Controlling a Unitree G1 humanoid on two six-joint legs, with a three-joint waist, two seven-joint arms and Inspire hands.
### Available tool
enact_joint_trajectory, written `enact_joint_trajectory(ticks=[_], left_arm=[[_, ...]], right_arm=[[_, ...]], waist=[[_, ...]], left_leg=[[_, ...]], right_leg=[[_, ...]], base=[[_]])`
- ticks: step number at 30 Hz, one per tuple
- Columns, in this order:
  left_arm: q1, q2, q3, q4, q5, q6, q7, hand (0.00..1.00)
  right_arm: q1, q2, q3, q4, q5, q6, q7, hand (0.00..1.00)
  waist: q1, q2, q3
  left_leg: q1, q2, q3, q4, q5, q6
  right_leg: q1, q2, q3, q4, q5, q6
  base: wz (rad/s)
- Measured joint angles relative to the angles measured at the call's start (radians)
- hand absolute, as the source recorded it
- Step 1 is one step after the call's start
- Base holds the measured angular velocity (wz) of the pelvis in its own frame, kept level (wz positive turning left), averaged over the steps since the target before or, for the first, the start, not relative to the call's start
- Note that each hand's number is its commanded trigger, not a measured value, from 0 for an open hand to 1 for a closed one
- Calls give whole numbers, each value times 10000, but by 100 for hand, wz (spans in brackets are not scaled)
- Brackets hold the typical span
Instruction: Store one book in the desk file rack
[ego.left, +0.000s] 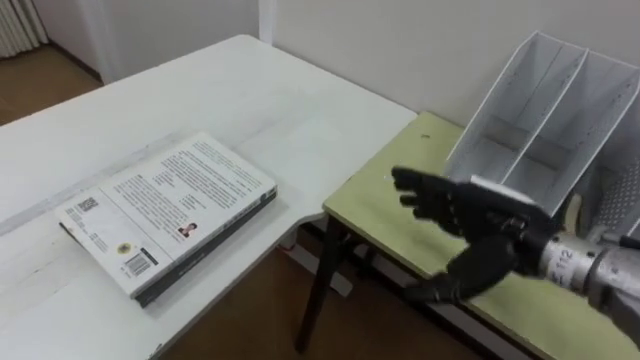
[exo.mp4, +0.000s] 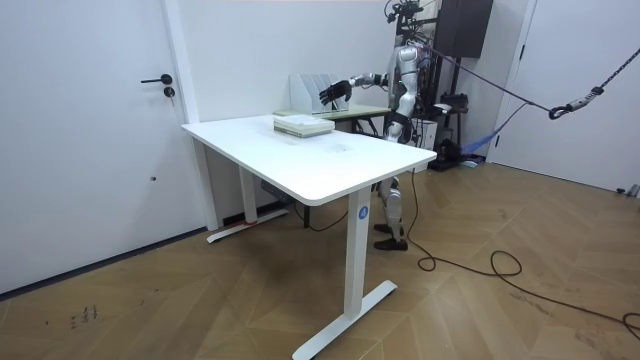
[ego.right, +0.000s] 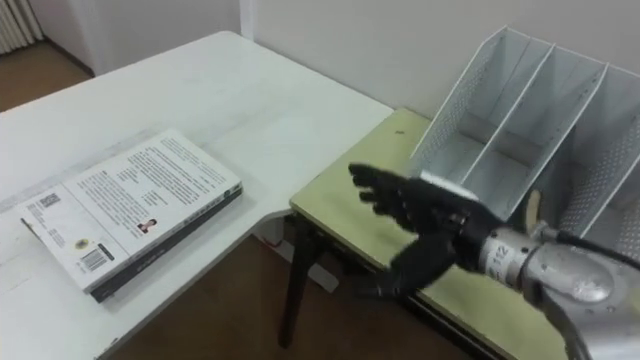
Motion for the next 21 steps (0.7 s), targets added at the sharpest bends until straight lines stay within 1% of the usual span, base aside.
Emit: enact_joint_trajectory(ticks=[1,2,4,5,8,9,10,11,12,13,14,15,16,17,18,19,21], left_arm=[[-49,-2,-98,23,13,-3,-9,0],[-119,-3,-114,12,17,-10,-74,0],[-192,35,-110,33,28,-23,-151,0],[-192,51,-113,71,25,-20,-157,0],[-246,44,-135,185,-2,-58,-151,0],[-288,43,-186,284,-35,-76,-79,0],[-285,21,-237,299,-215,-78,56,0],[-276,0,-282,299,-218,-86,125,0],[-273,-67,-375,372,-235,-99,291,0],[-272,-160,-438,433,-372,-124,460,0],[-233,-272,-443,429,-410,-188,561,0],[-201,-315,-414,440,-398,-235,582,0],[-73,-405,-234,437,-381,-282,676,0],[-54,-449,-131,447,-381,-282,718,0],[6,-524,35,459,-376,-286,768,0],[69,-595,200,520,-379,-311,856,0],[135,-721,494,645,-373,-338,969,0]], right_arm=[[338,5,72,286,-325,-3,275,0],[709,13,108,548,-876,8,505,0],[1095,71,194,804,-1681,115,828,0],[1162,113,245,969,-1864,114,917,0],[1514,571,314,2299,-2685,103,1088,0],[1533,889,322,3037,-2958,104,980,0],[1601,1178,337,3699,-3233,88,748,0],[1649,1320,337,4077,-3348,72,595,0],[1738,1616,337,4938,-3590,32,242,0],[1781,1863,335,5770,-3719,26,-154,0],[1869,2085,312,6377,-3884,11,-526,0],[1917,2204,288,6662,-3939,-19,-714,0],[1968,2440,-29,7263,-3942,-129,-1122,0],[2001,2521,-154,7542,-3927,-211,-1369,0],[2043,2634,-498,8146,-3781,-351,-1762,0],[2044,2751,-807,8681,-3533,-511,-2152,0],[2045,2956,-1115,9378,-3280,-728,-2684,0]], waist=[[125,40,16],[194,57,7],[325,109,13],[325,113,14],[422,90,-1],[441,78,-11],[435,75,-21],[435,76,-50],[434,119,-121],[417,181,-162],[420,259,-151],[411,287,-132],[400,320,-135],[393,337,-126],[398,396,-114],[397,401,-105],[406,409,-121]], left_leg=[[9,0,6,2,1,0],[8,0,8,-4,1,0],[-15,0,-1,-5,1,0],[-14,0,-3,-5,1,0],[-13,-2,-39,-18,1,-1],[-10,-3,-36,-21,1,-1],[-12,-8,-39,-4,1,-1],[0,-16,-46,7,1,-1],[-2,-31,-87,12,-1,3],[5,-56,-153,18,-2,10],[43,-64,-165,21,-5,16],[97,-67,-177,17,-5,17],[164,-67,-174,-27,-5,17],[204,-61,-174,-72,-7,15],[279,-59,-171,-112,-6,11],[326,-54,-170,-116,-6,5],[344,-45,-177,-112,-10,-5]], right_leg=[[2,3,12,-3,1,-2],[-1,2,14,-3,1,-1],[1,1,3,-6,1,-1],[2,2,-1,-6,1,-1],[27,-1,-54,-16,0,-1],[28,-1,-47,-16,0,-1],[25,-4,-50,-24,-1,0],[28,-9,-51,-27,-1,0],[46,-26,-97,-24,-4,5],[81,-49,-149,-24,-7,10],[142,-57,-183,-43,-5,15],[202,-58,-229,-63,-4,17],[294,-50,-212,-110,-9,24],[361,-36,-215,-165,-10,26],[417,-30,-215,-186,-18,27],[492,-19,-223,-235,-30,19],[541,-2,-234,-370,-32,15]], base=[[0],[0],[0],[0],[4],[0],[0],[4],[11],[12],[9],[0],[0],[0],[0],[0],[0]])
